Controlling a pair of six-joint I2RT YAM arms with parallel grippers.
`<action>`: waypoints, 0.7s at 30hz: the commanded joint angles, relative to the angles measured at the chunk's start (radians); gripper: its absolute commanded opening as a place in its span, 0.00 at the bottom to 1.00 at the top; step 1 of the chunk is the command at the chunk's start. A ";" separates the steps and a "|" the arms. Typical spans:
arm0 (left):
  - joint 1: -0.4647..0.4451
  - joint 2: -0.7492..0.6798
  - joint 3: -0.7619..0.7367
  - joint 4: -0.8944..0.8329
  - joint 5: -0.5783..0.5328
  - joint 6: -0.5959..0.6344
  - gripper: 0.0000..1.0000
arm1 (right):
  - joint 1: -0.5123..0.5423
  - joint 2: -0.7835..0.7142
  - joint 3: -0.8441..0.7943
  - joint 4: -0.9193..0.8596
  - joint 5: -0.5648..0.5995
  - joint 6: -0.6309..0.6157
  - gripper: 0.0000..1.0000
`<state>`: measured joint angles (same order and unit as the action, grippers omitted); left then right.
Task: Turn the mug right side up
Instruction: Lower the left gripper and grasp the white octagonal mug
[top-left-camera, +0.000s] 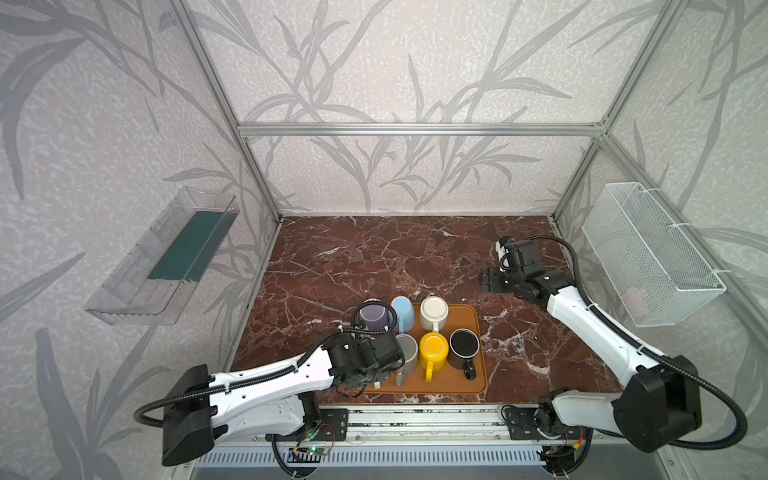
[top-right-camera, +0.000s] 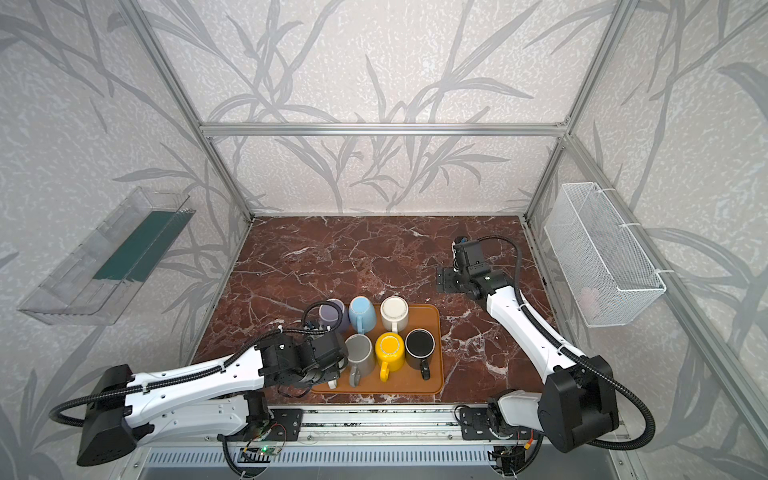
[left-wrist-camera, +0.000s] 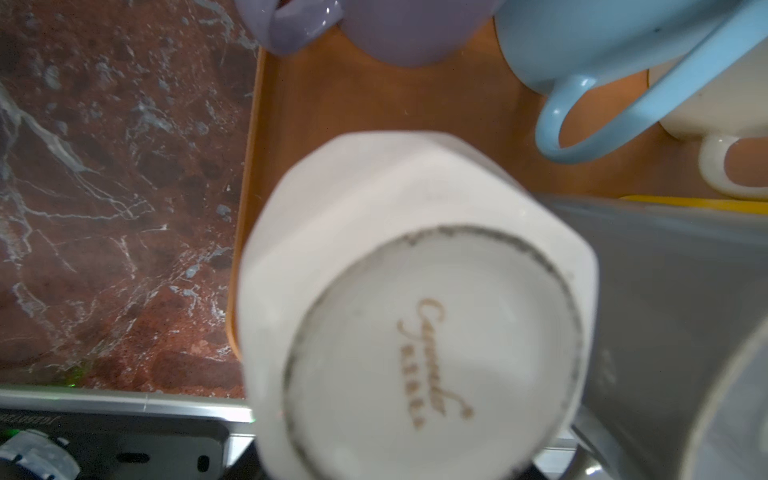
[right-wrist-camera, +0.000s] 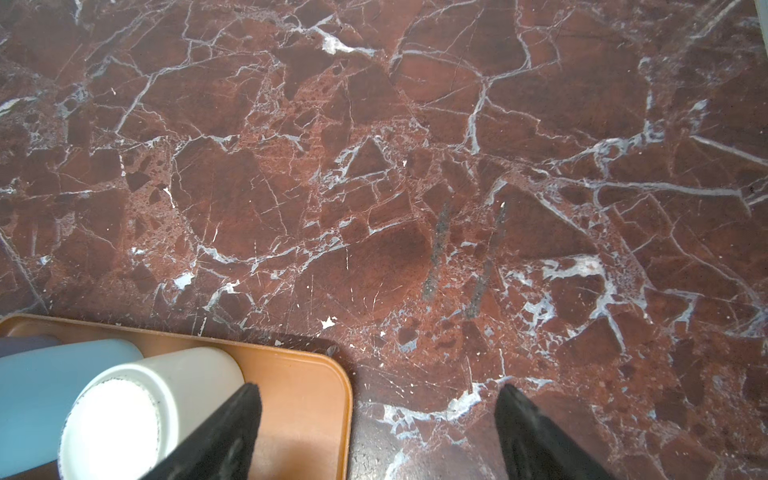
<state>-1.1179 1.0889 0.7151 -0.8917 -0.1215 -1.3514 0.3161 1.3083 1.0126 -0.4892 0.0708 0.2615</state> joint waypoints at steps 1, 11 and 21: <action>-0.008 0.014 -0.022 -0.003 -0.025 -0.046 0.51 | 0.003 0.004 -0.002 -0.008 0.009 -0.006 0.88; -0.010 0.063 -0.023 0.023 -0.025 -0.036 0.42 | 0.003 0.025 0.000 0.000 0.006 -0.014 0.88; -0.009 0.068 -0.035 0.016 -0.038 -0.061 0.31 | 0.004 0.023 0.000 -0.003 0.009 -0.021 0.88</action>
<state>-1.1240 1.1561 0.6952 -0.8520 -0.1257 -1.3804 0.3161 1.3312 1.0126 -0.4900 0.0704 0.2531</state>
